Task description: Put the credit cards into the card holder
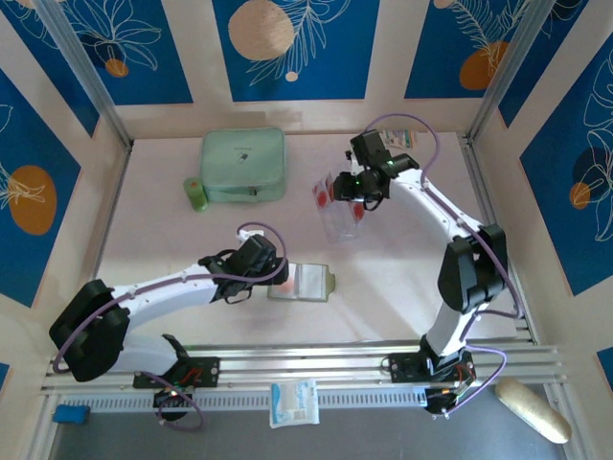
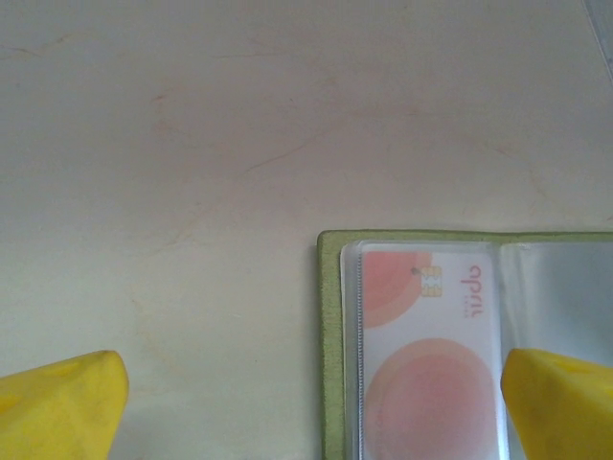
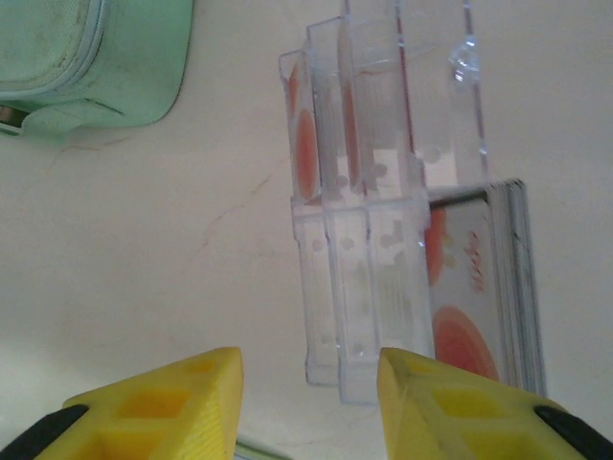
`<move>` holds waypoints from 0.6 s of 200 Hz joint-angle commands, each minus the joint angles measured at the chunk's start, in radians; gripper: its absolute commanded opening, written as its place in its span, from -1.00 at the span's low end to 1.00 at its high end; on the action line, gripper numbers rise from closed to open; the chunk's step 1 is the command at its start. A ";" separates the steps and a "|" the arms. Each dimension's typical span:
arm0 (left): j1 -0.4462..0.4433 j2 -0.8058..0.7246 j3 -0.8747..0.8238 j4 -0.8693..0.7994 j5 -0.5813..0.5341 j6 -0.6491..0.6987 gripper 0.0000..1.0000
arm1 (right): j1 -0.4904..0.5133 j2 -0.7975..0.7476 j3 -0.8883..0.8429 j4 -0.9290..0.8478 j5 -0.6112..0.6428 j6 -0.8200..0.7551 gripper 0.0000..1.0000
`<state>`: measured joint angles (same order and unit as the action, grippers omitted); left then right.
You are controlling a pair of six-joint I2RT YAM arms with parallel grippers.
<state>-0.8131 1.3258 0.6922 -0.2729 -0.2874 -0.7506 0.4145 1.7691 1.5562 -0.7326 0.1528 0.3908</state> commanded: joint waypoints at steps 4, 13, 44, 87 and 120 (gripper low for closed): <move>0.019 -0.006 -0.015 0.010 0.017 0.002 0.99 | 0.024 0.098 0.107 -0.072 0.018 -0.047 -0.16; 0.023 -0.007 -0.016 0.011 0.022 0.002 0.99 | 0.033 0.138 0.147 -0.086 0.026 -0.055 -0.16; 0.040 -0.023 -0.025 0.007 0.034 -0.001 0.99 | 0.056 0.268 0.283 -0.137 0.058 -0.079 -0.18; 0.062 -0.040 -0.053 0.017 0.059 -0.009 0.99 | 0.081 0.436 0.488 -0.225 0.150 -0.108 -0.23; 0.074 -0.035 -0.062 0.028 0.081 -0.007 0.99 | 0.088 0.543 0.619 -0.283 0.214 -0.113 -0.25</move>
<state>-0.7551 1.3033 0.6460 -0.2657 -0.2352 -0.7536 0.4942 2.2513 2.0880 -0.9298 0.2958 0.3023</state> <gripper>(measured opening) 0.996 0.379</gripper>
